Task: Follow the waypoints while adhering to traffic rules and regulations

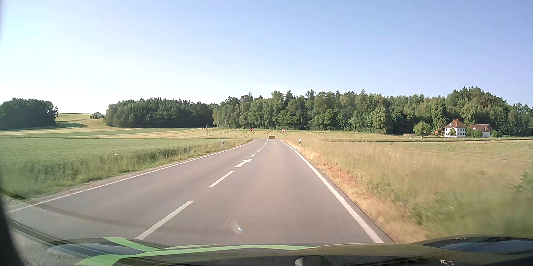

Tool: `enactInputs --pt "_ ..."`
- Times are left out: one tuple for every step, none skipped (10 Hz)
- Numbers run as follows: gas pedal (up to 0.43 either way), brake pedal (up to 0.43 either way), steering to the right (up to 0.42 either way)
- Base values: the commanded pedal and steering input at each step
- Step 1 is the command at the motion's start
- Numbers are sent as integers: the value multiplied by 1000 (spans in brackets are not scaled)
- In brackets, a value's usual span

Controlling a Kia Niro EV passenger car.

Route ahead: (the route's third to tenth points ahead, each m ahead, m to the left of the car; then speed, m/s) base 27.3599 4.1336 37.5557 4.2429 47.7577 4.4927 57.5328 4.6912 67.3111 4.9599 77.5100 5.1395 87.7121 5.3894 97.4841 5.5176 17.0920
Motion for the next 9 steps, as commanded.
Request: enactInputs --pt "0 0 -7" --pt "0 0 -7" --pt "0 0 -7" --pt "0 0 -7" --pt "0 0 -7" --pt "0 0 -7" --pt "0 0 -7" --pt "0 0 -7" --pt "0 0 -7"
